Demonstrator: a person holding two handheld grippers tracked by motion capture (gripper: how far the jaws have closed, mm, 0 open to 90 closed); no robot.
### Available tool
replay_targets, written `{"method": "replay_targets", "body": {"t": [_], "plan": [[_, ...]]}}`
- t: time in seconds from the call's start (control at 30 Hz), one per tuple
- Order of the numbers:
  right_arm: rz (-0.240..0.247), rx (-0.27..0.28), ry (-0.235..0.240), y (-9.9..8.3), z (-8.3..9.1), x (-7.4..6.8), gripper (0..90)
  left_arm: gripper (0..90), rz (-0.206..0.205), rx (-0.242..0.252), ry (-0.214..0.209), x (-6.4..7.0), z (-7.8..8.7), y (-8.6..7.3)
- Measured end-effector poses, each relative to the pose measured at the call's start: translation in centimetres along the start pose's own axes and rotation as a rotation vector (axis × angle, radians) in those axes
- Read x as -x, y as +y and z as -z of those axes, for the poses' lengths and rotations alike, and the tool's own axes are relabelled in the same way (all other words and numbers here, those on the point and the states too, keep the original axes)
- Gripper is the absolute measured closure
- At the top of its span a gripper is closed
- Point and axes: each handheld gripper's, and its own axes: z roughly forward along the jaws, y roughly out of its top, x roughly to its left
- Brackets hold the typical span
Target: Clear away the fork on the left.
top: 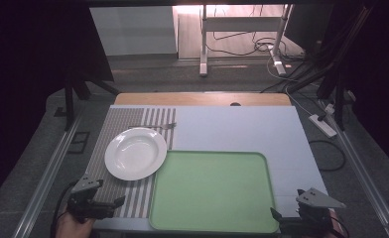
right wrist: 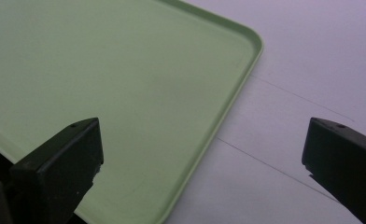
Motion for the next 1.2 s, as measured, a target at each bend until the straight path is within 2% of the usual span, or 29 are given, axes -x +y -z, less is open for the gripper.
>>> {"method": "replay_targets", "body": {"t": [0.23,0.37,0.43,0.53,0.7,0.9,1.2], "plan": [[0.006,-0.005,0.003,0.0,-0.1,0.0,0.0,0.5,0.008,-0.009,-0.04,-0.3,-0.1,0.1],[0.004,-0.005,0.004,0.0,-0.1,0.0,0.0,0.3,0.03,-0.035,-0.066,-0.2,-0.3,0.3],[0.005,-0.008,0.006,0.0,-0.1,0.0,0.0,0.0,0.02,-0.037,-0.075,-0.1,-0.4,0.5],[0.0,-0.007,0.014,0.0,-0.1,0.0,0.0,0.0,-0.002,-0.017,-0.065,0.1,-0.5,1.1],[-0.01,-0.002,0.016,0.0,-0.1,0.1,0.0,0.0,-0.022,-0.011,-0.062,-0.1,-0.9,1.7],[-0.009,-0.004,0.013,0.0,-0.1,0.1,0.0,0.0,-0.007,-0.01,-0.076,-0.7,-1.6,2.1],[0.001,-0.003,0.009,0.0,-0.1,0.0,0.0,0.0,0.01,-0.041,-0.074,-2.0,-2.7,2.8]]}}
